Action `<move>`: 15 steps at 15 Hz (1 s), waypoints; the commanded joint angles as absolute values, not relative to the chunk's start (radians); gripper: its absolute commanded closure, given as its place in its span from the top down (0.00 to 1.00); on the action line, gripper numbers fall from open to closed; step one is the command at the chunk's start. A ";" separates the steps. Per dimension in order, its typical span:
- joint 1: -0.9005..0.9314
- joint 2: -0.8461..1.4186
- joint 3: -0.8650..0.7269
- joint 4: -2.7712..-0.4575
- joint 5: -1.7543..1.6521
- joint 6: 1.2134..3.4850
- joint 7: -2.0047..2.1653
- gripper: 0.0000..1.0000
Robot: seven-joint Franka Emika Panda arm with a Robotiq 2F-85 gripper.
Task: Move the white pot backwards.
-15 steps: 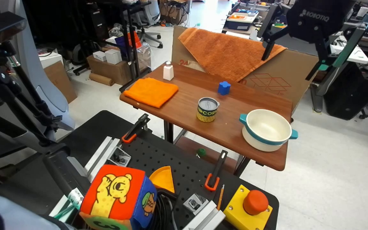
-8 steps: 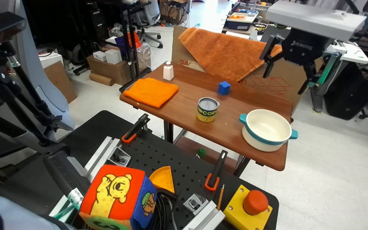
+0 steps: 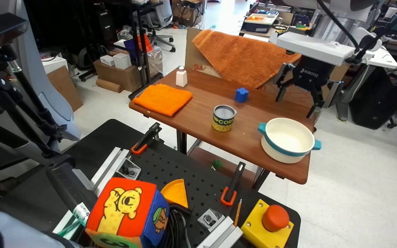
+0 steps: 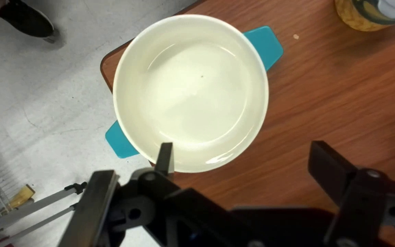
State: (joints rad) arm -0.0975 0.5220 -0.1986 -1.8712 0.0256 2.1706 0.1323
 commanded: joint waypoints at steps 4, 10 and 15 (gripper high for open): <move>-0.096 0.660 -0.183 -1.738 0.011 2.102 0.233 1.00; -0.077 0.739 -0.190 -1.684 0.002 2.076 0.288 0.87; -0.066 0.771 -0.194 -1.655 0.004 2.051 0.337 0.45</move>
State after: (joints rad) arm -0.0748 0.7457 -0.1909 -1.7002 0.0195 2.0943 0.2989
